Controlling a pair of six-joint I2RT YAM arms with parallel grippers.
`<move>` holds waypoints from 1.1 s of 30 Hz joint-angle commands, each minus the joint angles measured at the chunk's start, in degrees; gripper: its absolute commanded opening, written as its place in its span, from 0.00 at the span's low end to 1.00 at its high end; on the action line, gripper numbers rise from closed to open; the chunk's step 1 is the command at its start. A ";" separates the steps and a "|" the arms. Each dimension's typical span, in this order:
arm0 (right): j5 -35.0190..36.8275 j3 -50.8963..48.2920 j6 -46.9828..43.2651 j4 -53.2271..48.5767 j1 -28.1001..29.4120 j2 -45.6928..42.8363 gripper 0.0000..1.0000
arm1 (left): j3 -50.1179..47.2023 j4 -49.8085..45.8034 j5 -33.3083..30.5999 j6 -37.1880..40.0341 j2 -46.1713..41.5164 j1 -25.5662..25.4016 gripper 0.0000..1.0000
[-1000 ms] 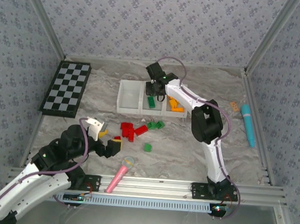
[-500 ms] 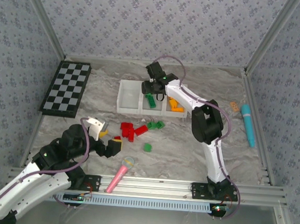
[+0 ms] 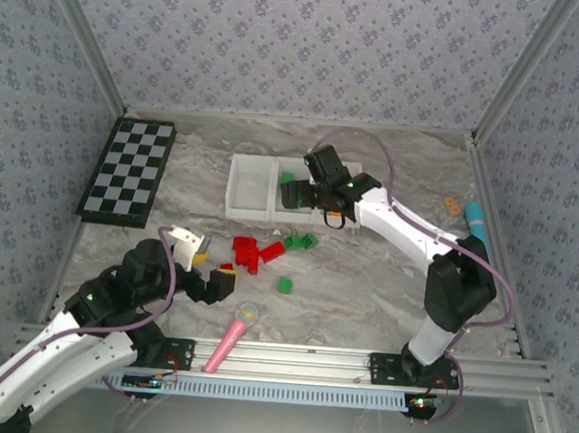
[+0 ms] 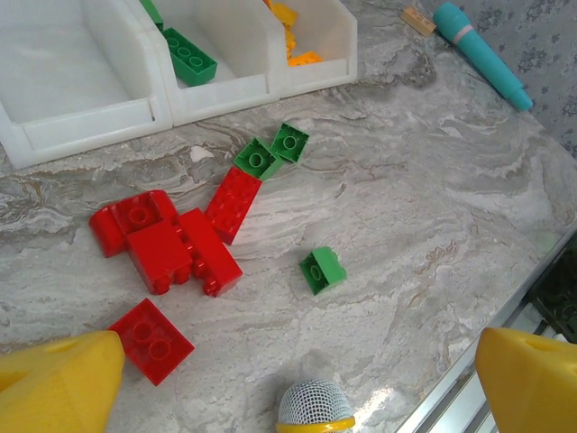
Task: Sort the legos into containers by color
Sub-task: Pick up the lego from the bottom-center of the table.
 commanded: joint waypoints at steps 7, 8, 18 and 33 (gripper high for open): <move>-6.61 -13.60 -24.11 1.30 1.91 -10.40 0.97 | 0.80 0.09 -0.58 -0.40 0.34 -0.41 1.00; -7.75 -14.88 -25.15 1.43 2.31 -11.39 0.97 | 0.82 0.06 -0.59 -0.37 0.35 -0.39 1.00; -9.15 -34.29 -46.34 13.47 16.79 -22.67 1.00 | 0.76 0.06 -1.19 -0.28 -0.21 -0.43 1.00; -9.07 -32.46 -52.77 17.15 19.41 -11.23 0.97 | 0.76 -0.08 -1.38 -0.55 -0.08 -0.46 1.00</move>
